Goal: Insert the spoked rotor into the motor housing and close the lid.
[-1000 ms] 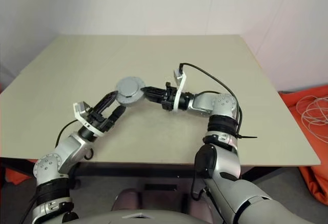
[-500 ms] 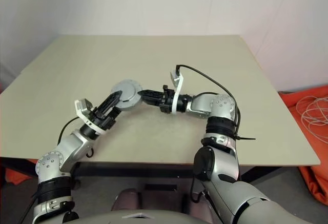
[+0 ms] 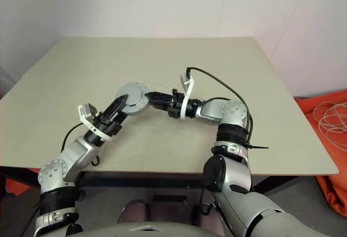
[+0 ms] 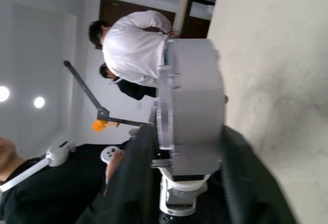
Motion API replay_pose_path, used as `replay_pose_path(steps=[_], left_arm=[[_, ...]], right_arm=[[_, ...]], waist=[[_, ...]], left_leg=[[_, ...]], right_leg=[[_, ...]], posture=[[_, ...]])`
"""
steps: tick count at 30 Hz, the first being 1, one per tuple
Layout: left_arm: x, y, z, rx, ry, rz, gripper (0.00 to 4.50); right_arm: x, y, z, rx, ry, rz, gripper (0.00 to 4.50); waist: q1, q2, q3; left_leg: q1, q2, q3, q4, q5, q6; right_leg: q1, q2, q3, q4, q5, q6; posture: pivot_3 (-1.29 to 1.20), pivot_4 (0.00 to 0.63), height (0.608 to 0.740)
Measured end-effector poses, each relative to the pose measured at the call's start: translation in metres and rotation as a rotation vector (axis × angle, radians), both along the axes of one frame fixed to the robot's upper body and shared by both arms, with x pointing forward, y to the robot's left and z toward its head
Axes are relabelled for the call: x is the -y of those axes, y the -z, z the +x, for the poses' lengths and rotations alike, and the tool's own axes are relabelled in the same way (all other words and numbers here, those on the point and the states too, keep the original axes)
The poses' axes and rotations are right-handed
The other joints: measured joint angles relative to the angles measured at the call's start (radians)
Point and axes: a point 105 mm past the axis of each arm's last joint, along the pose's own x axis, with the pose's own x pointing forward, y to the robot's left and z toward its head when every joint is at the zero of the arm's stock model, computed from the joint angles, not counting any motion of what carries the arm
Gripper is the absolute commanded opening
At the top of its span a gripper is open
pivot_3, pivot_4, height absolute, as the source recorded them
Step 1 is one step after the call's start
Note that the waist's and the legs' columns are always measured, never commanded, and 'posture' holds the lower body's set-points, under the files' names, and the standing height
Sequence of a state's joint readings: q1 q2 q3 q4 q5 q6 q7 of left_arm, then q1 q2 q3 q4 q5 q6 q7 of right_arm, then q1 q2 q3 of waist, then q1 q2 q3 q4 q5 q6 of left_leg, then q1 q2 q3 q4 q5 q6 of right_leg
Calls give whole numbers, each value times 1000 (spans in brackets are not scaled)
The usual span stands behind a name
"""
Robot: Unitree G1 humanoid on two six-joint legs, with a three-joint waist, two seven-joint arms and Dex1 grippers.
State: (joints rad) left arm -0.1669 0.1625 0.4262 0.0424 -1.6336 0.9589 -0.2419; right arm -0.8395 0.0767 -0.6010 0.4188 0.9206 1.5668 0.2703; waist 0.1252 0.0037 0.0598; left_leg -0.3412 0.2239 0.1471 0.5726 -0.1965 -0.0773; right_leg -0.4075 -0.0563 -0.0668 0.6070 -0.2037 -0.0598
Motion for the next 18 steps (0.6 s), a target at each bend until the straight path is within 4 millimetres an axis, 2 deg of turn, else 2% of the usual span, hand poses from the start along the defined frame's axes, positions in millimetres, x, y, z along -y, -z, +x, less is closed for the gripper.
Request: replay_pose_path(steps=[4,10,15,18], left_arm=[[0,2,0,-10,-2,12,2059],[-9,9,3,-49,-62,28,2059],[-43,11,14,-101,-271,69,2059],[-59,9,22,-126,-387,83,2059]], right_arm=[[2,-2,-1,-10,-1,26,4499],[15,13,9,-52,72,-54,4500],[39,29,15,22,142,-231,4500],[45,34,18,128,169,-339,4500]], waist=[[0,0,0],[0,0,0],[0,0,0],[1,-1,0]], left_leg=[[0,0,0,0,0,0],[0,0,0,1,0,0],[0,0,0,3,0,0],[0,0,-1,4,0,0]], right_leg=[[0,0,0,0,0,0],[1,0,0,0,0,0],[1,0,0,0,1,2],[2,0,0,0,1,2]], posture=[[0,0,740],[0,0,740],[0,0,740],[0,0,740]])
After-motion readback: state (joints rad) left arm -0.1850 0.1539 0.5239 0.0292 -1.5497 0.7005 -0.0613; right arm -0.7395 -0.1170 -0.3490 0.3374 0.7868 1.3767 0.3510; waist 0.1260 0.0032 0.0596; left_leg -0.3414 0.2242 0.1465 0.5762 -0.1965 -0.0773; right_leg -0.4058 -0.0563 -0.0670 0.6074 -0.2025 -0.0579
